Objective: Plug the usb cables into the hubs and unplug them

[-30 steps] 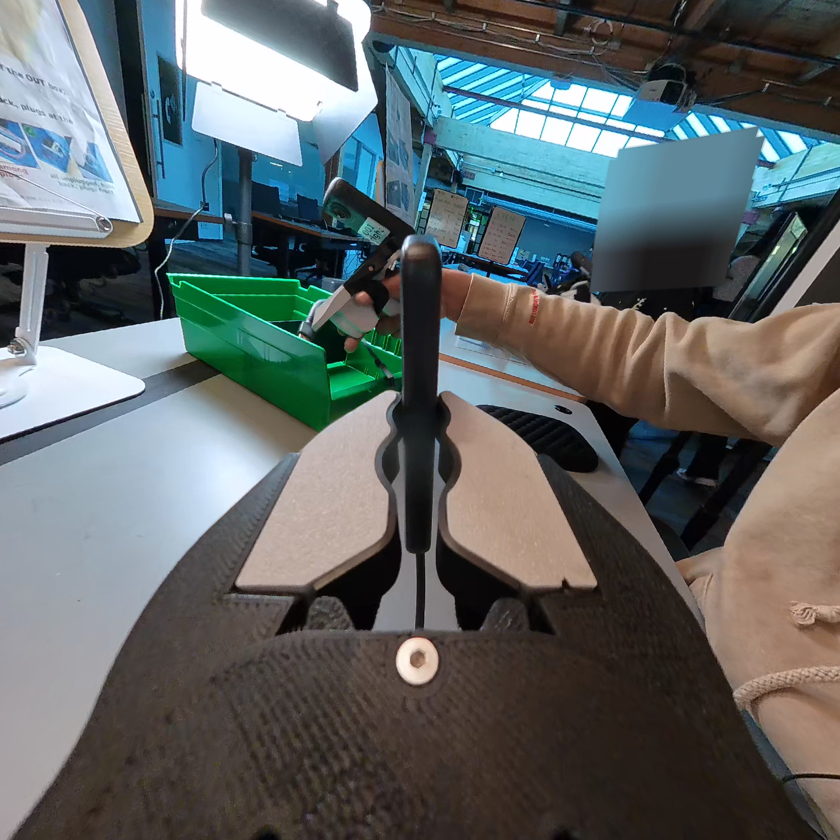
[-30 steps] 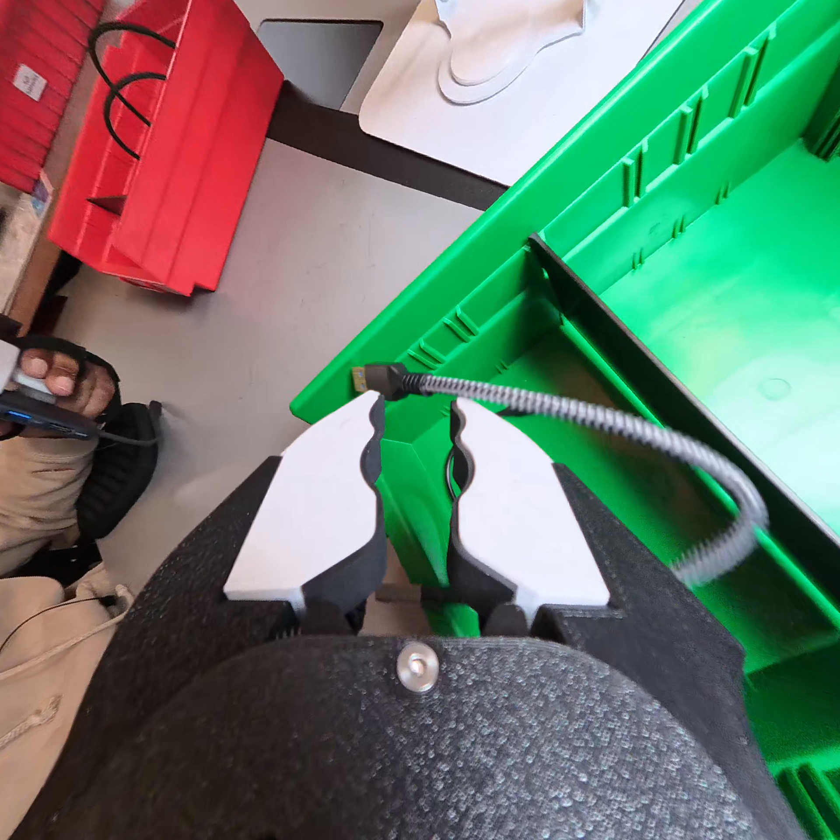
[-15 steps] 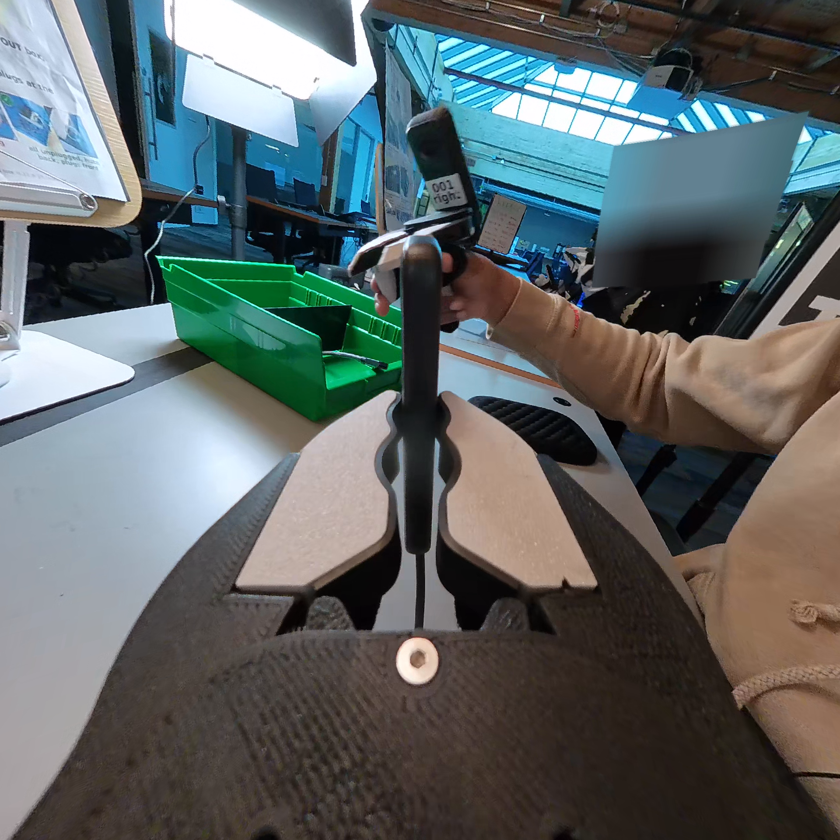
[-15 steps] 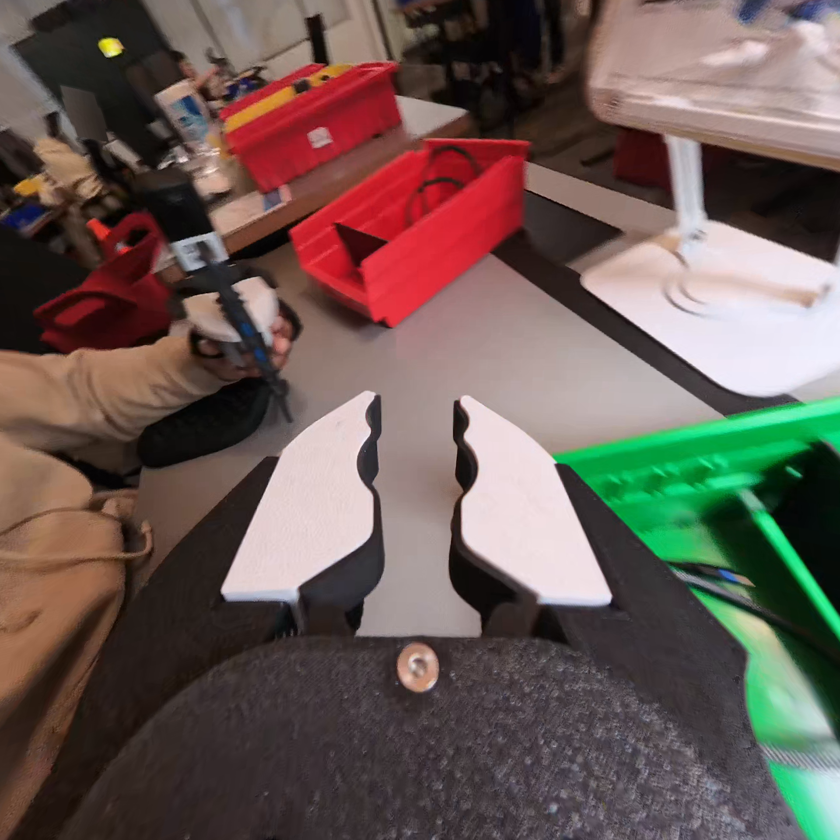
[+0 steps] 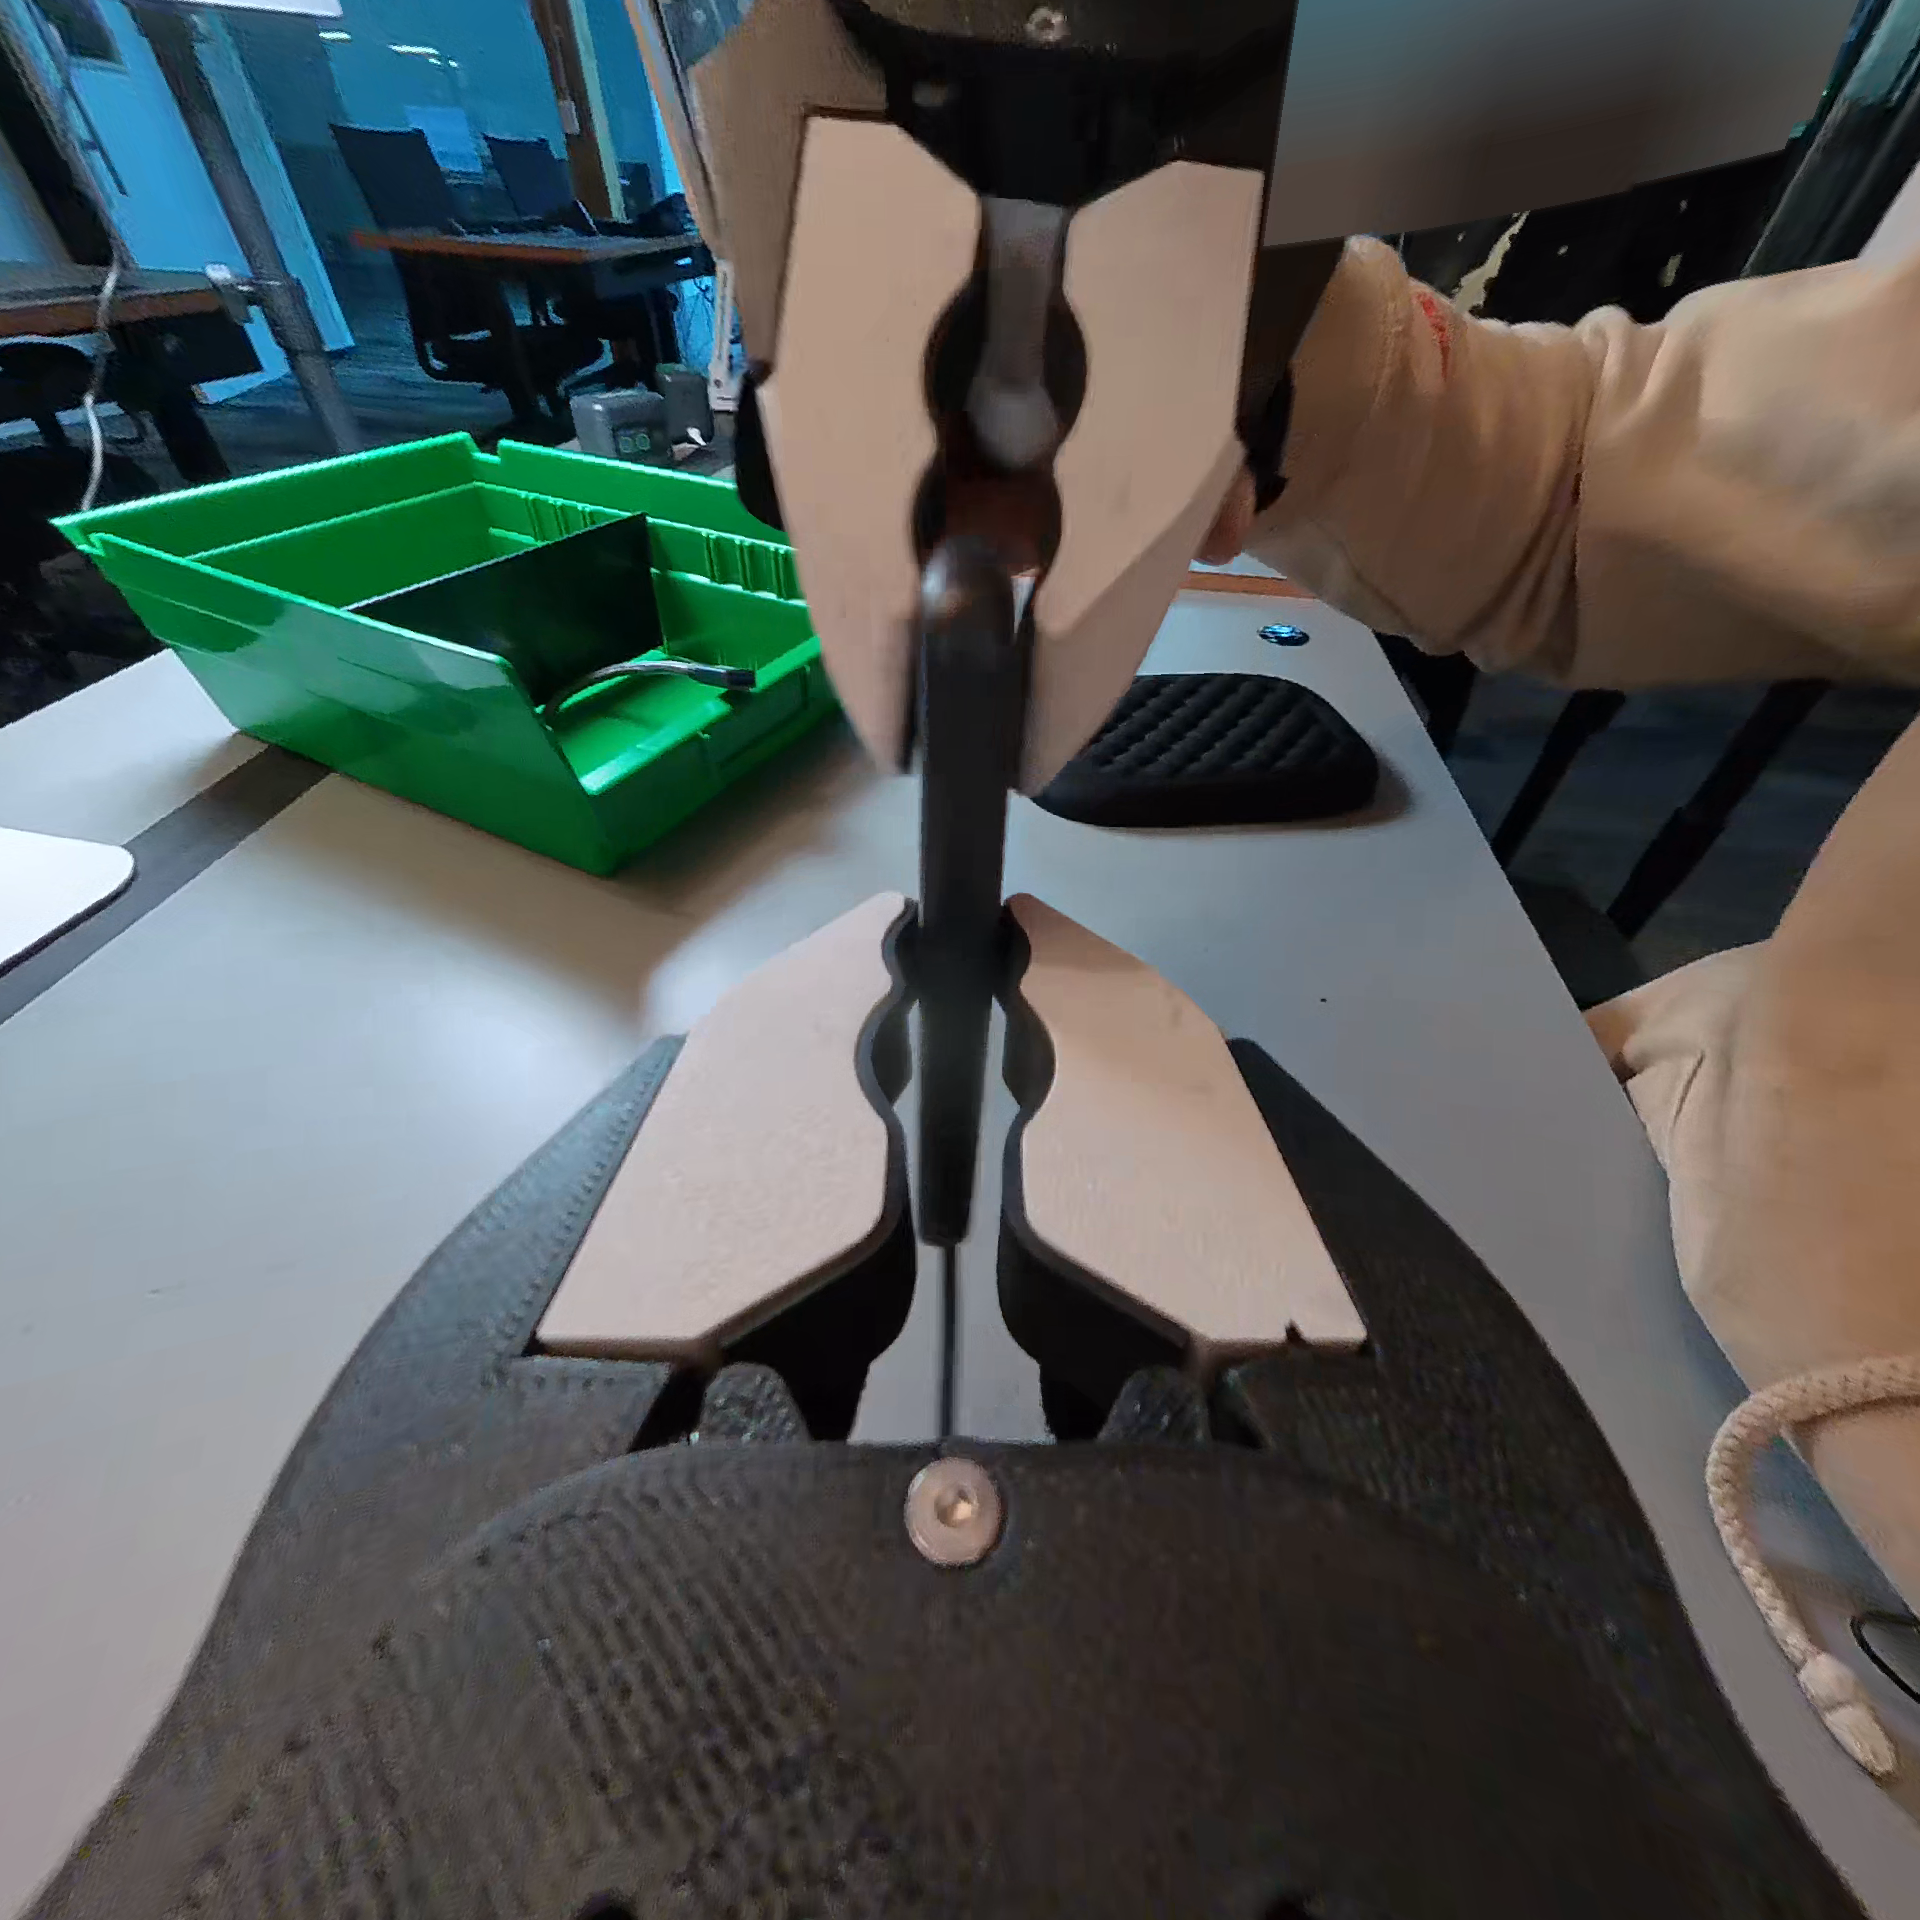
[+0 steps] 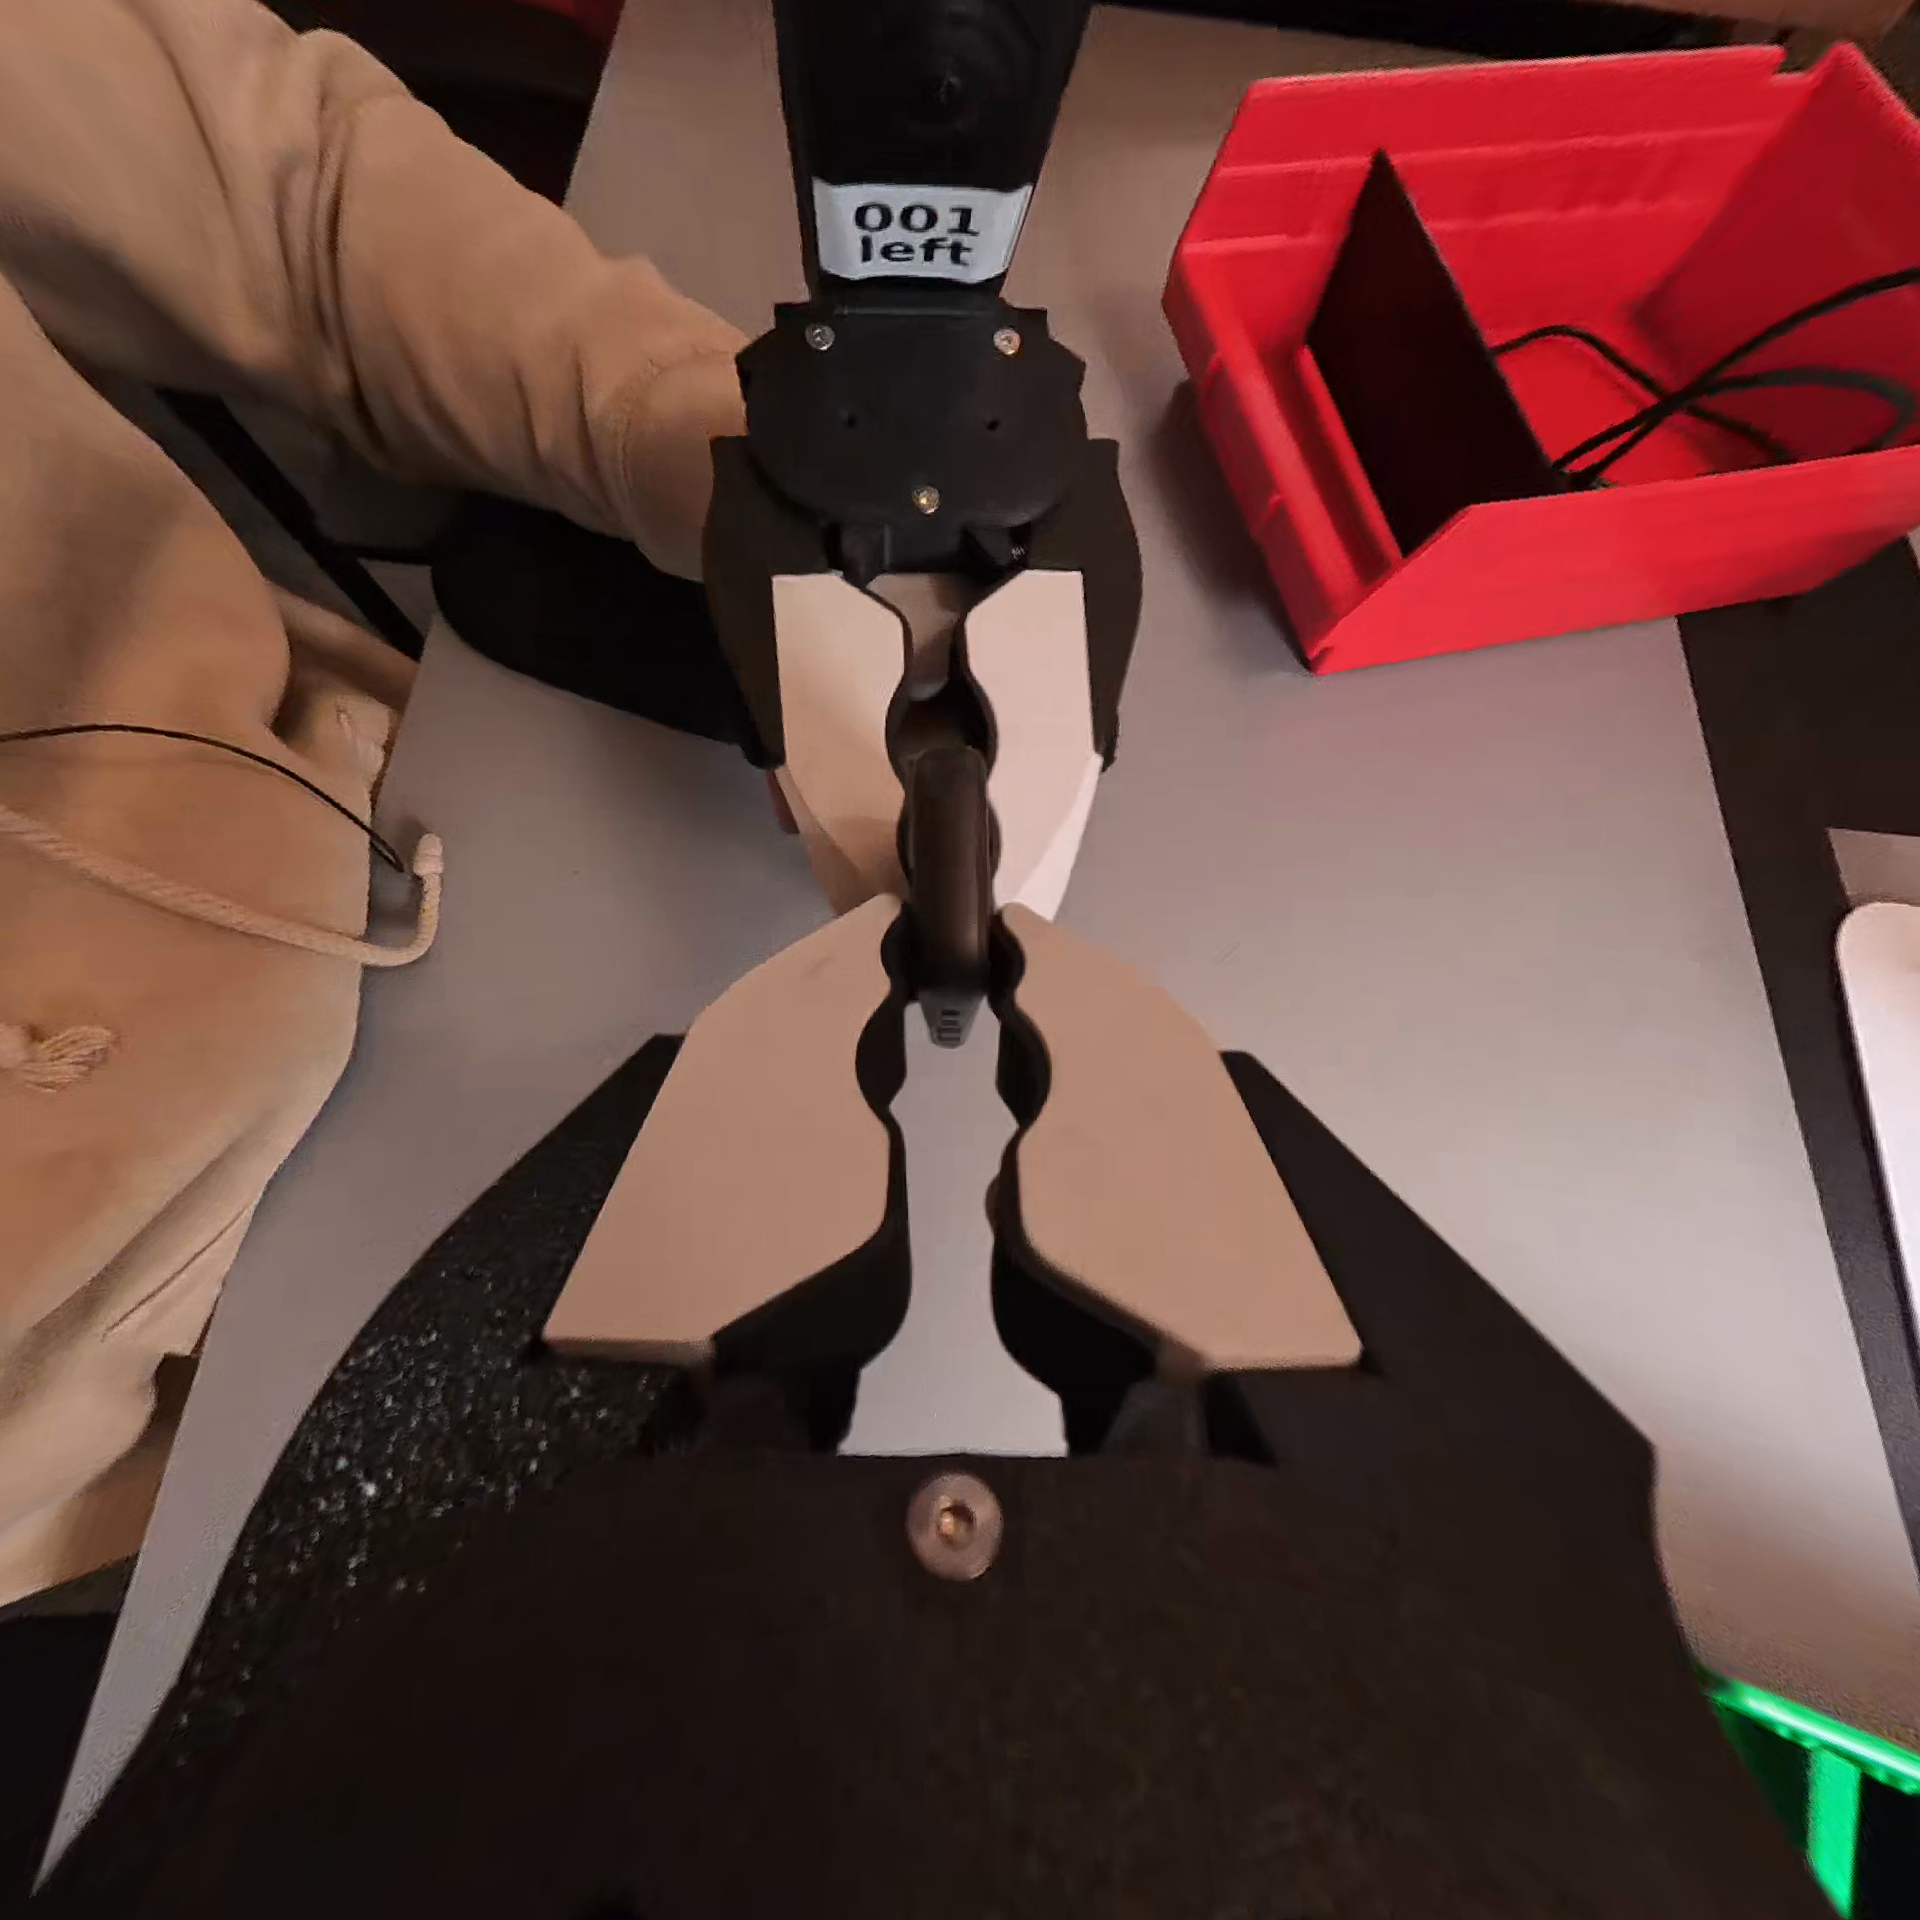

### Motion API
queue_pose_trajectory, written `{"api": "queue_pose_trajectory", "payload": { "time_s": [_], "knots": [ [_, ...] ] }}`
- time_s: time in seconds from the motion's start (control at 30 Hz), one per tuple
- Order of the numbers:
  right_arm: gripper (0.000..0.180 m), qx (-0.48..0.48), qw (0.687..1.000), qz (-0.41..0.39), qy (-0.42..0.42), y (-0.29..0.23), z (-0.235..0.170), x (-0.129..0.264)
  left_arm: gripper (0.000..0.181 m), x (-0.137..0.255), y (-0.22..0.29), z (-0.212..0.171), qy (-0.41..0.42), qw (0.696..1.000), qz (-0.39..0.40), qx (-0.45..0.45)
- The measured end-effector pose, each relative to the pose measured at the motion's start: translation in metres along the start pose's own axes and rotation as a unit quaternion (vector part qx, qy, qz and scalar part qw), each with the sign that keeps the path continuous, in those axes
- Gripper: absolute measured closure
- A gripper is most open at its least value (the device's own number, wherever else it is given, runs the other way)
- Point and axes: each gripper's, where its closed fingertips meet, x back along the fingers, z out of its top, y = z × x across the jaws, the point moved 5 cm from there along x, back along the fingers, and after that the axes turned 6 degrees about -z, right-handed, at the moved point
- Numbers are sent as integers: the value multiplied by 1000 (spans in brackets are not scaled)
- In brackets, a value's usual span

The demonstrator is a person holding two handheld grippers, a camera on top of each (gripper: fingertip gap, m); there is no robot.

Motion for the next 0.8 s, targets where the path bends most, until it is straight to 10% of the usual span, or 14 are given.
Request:
{"api": "queue_pose_trajectory", "payload": {
  "time_s": [0.17, 0.57, 0.8],
  "knots": [
    [168, -1, 1000, -14, 9, 4, 5, 42, 134, 29, -3, 30, 106, 994, 34, -10],
    [168, -54, 930, -361, -47, 110, -15, 227, 135, 64, -23, 12, 108, 986, 126, 12],
    [167, -96, 869, -449, -183, 194, -108, 221, 135, 57, -23, 3, 85, 989, 116, 25]
  ]
}}
